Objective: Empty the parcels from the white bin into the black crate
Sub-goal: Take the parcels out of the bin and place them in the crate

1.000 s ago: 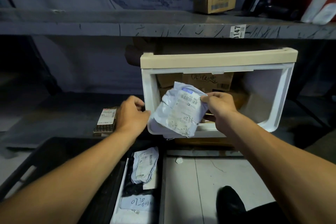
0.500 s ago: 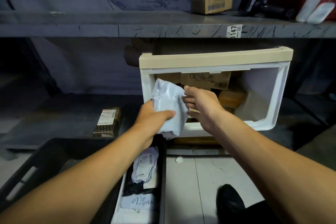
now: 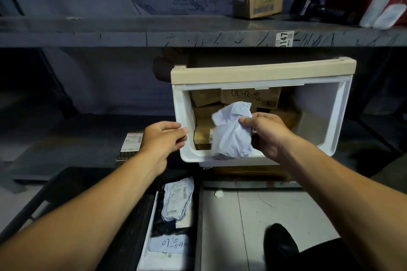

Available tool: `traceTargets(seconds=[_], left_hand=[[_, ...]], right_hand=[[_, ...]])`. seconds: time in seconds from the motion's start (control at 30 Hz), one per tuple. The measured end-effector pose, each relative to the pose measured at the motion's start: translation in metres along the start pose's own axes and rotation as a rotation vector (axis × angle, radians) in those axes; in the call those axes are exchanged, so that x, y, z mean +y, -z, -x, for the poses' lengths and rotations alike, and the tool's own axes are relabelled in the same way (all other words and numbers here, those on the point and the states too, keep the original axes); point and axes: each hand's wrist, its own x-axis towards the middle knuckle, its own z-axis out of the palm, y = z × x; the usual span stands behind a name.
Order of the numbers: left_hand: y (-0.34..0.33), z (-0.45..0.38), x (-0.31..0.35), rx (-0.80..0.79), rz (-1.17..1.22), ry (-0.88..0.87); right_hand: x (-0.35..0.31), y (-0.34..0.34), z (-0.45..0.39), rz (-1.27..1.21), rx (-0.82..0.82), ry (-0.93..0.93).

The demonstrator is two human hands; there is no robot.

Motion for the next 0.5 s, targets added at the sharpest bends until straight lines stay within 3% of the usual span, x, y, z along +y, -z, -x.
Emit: traceTargets(seconds=[0.1,0.23,0.3,0.4,0.5], left_hand=[[-0.006,0.005,0.001,-0.108,-0.098,-0.033],[-0.027,0.024,-0.005,-0.489,-0.227,-0.036],[-0.036,0.028,-0.011,-0.595,-0.246,-0.071],[-0.042,0.028,-0.015,-0.572,-0.262,-0.107],[-0.042,0.024,-0.016,-0.389,-0.352,-0.185]], right_hand=[[0.002,-0.004,0.005,0.021,-0.050,0.017],[0.004,-0.023,0.015,-0.039,-0.108,0.043],[0.007,-0.035,0.021,-0.038,-0.144,0.051],[0.010,-0.046,0.024,-0.008,-0.145,0.071],[0.007,-0.045,0.025,-0.062,-0.225,0.076]])
